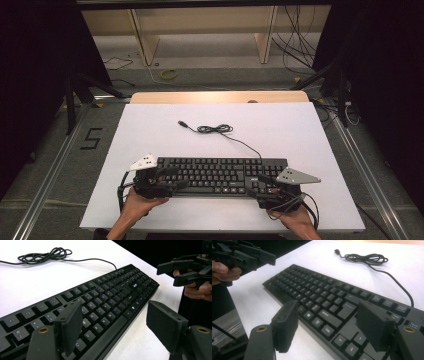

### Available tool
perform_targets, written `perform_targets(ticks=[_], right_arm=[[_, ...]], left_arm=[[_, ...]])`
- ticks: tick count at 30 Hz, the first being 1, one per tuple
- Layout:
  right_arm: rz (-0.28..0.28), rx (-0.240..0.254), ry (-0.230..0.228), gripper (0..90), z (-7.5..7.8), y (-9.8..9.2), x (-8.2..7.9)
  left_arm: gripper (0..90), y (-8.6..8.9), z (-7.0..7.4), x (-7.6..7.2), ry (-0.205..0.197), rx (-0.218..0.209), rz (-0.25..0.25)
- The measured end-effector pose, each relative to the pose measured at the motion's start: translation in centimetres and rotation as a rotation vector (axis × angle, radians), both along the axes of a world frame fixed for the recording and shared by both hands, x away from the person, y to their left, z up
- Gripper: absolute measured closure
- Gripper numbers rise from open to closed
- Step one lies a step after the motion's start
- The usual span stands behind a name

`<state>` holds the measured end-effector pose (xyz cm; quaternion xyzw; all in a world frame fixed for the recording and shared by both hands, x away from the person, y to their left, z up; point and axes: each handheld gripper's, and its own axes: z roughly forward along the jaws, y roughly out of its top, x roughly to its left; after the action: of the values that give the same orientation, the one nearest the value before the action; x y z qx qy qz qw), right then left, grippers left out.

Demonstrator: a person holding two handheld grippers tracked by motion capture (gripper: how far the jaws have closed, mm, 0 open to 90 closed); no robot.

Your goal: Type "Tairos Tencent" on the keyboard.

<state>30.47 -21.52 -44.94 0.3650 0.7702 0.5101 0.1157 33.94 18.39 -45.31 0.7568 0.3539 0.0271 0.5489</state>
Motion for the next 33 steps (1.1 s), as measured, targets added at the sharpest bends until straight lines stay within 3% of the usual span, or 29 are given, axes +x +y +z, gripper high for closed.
perform_targets(ticks=[12,33], right_arm=[[-0.015,-0.001,0.005,34.5,-0.5,-0.8,-0.5],[-0.016,-0.001,0.005,34.5,-0.6,-0.8,-0.5]], left_arm=[[27.1,0.1,-0.6,-1.1,0.004,0.027,-0.006],[26.7,0.4,-0.8,-1.0,0.006,0.026,0.004]])
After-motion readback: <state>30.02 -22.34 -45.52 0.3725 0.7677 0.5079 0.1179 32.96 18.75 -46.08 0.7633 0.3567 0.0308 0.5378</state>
